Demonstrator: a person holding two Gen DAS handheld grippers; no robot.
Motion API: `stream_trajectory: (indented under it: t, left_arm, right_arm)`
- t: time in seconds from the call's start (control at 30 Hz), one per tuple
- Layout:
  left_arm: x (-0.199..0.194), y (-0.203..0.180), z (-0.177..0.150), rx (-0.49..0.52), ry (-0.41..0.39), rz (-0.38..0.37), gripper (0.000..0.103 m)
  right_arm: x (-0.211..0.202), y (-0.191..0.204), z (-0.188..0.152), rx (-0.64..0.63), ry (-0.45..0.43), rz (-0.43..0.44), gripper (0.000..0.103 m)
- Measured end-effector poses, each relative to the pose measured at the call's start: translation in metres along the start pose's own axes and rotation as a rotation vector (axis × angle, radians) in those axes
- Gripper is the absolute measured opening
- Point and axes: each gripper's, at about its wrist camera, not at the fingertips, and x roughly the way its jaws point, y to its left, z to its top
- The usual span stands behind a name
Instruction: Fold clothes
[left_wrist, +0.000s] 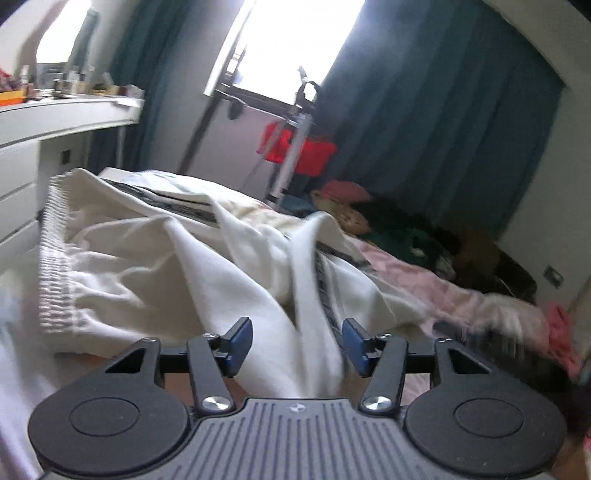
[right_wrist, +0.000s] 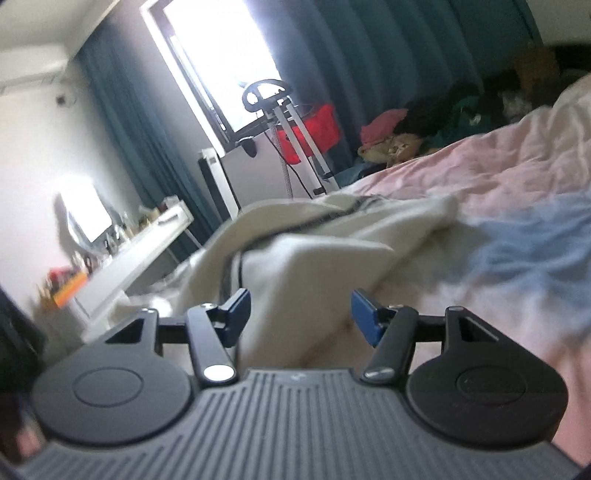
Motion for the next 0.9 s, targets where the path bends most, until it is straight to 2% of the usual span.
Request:
stream_trajectory:
  t: [0.13,0.33,0.5,0.6,0.7,0.73,0.77,0.9]
  left_arm:
    - [0.007,0.024,0.008,-0.056,-0.028,0.039,0.06]
    - [0.051,0.06,0.011,-0.188,0.025,0.047,0.06]
    - [0.085,0.08,0.001,-0.243,0.069,0.054,0.06]
    - [0.107,0.088,-0.004,-0.264,0.098,0.056,0.06]
    - [0.121,0.095,-0.008,-0.284,0.105,0.044,0.06]
    - [0.123,0.096,-0.009,-0.284,0.097,0.033,0.059]
    - [0.124,0.097,-0.011,-0.286,0.084,0.022,0.058]
    - [0.12,0.1,-0.01,-0.304,0.05,-0.007,0.057]
  right_arm:
    - [0.081,0.015,0.05,0.074,0.036,0.011,0.064]
    - [0.221,0.036,0.102,0.057,0.085,-0.15,0.064]
    - [0.307,0.019,0.116,0.061,0.147,-0.341,0.064]
    - [0.341,0.001,0.118,0.064,0.173,-0.408,0.064]
    - [0.361,-0.008,0.113,0.026,0.215,-0.44,0.062]
    - [0.368,-0.011,0.111,0.013,0.23,-0.45,0.04]
    - [0.368,-0.011,0.109,-0.008,0.228,-0.48,0.012]
    - [0.342,-0.003,0.118,-0.071,0.128,-0.484,0.009]
